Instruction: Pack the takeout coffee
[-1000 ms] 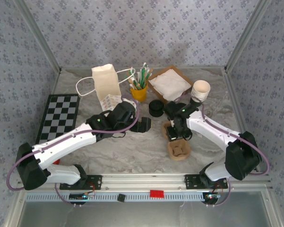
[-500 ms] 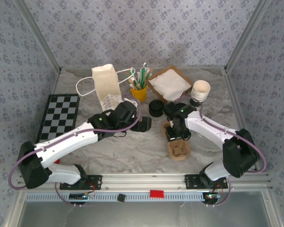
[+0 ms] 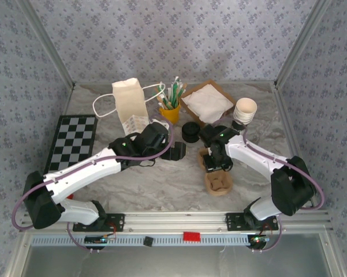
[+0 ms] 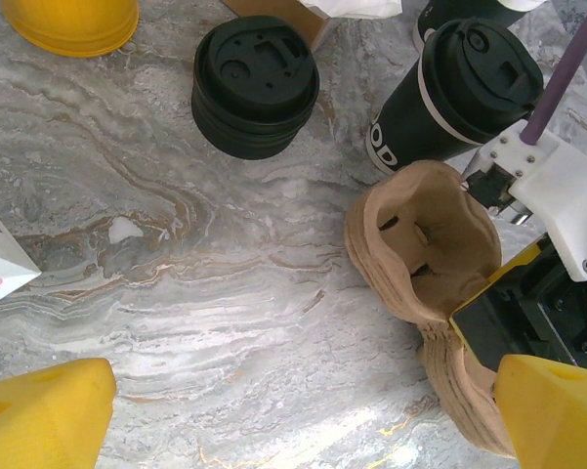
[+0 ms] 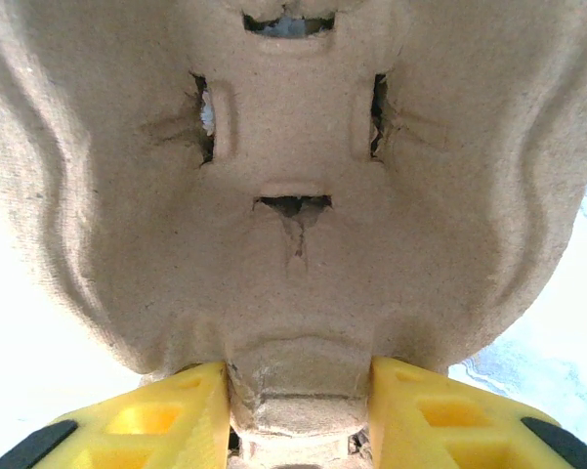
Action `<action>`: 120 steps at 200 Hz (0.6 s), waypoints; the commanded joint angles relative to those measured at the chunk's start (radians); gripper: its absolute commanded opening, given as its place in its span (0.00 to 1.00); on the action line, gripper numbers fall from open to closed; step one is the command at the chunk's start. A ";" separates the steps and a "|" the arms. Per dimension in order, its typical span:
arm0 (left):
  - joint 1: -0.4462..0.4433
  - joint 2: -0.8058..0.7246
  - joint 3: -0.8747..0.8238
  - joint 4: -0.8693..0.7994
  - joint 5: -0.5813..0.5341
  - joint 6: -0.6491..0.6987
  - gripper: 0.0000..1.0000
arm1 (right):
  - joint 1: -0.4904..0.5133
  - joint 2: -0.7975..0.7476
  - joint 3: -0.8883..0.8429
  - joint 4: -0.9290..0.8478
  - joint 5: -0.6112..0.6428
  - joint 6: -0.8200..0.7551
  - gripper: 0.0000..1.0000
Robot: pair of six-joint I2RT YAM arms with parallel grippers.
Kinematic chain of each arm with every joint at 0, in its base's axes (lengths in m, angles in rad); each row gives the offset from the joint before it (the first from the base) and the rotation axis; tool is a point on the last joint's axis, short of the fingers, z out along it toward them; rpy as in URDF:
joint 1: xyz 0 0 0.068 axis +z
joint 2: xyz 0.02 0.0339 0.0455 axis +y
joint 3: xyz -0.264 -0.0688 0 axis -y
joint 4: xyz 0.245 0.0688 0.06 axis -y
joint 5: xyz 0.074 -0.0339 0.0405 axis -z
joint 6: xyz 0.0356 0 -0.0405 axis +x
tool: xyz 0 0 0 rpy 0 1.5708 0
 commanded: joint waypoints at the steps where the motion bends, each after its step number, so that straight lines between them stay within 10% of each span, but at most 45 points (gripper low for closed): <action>1: -0.007 0.000 0.046 -0.012 -0.009 0.010 0.99 | -0.010 -0.040 0.013 -0.042 -0.014 0.015 0.38; 120: -0.007 -0.051 0.040 -0.050 -0.013 0.001 0.99 | -0.046 -0.056 0.146 -0.192 0.018 0.079 0.36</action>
